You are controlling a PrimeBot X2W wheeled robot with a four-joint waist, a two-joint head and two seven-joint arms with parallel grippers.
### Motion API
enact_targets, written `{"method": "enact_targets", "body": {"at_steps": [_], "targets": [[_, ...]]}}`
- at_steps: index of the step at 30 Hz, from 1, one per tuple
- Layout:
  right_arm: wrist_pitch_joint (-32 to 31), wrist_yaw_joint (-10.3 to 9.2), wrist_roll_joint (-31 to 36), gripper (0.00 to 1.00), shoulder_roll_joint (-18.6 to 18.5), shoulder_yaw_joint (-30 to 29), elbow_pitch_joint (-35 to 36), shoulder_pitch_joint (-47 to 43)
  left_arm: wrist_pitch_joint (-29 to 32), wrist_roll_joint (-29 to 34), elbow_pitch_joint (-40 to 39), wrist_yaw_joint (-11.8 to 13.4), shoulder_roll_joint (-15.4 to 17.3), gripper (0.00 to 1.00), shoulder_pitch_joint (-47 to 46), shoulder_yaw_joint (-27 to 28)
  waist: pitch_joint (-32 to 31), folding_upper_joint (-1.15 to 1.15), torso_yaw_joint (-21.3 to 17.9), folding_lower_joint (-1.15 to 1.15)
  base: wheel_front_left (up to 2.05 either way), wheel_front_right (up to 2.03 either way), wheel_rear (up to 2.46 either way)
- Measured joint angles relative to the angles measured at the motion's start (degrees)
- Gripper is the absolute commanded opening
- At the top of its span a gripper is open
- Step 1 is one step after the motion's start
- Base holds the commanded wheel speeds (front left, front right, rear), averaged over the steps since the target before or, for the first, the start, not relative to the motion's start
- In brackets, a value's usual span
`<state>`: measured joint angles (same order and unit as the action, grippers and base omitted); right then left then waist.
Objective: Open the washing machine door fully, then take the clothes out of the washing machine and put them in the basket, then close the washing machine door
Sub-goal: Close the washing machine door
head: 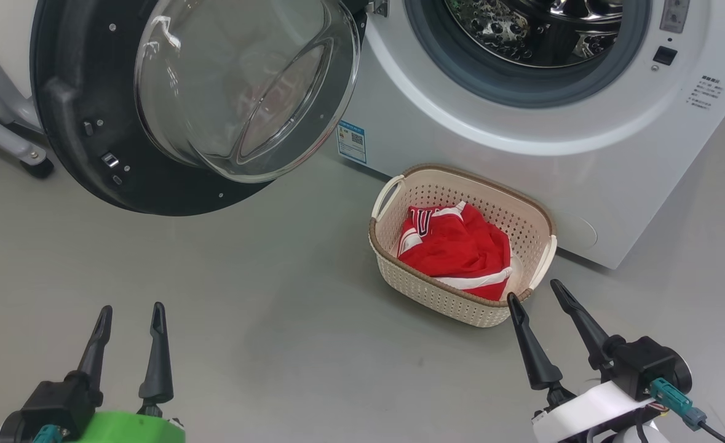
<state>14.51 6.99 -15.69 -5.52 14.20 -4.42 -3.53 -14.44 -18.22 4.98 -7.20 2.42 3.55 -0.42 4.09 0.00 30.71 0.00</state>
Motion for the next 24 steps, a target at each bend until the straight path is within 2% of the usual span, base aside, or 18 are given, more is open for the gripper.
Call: {"method": "enact_targets", "body": {"at_steps": [24], "targets": [[0.0, 0.0, -0.5, 1.0, 0.0, -0.2, -0.2, 0.0, 0.0, 0.0, -0.4, 0.0, 0.0, 1.0, 0.0, -0.2, -0.1, 0.0, -0.1, 0.0, 0.0, 0.0, 0.0]]}}
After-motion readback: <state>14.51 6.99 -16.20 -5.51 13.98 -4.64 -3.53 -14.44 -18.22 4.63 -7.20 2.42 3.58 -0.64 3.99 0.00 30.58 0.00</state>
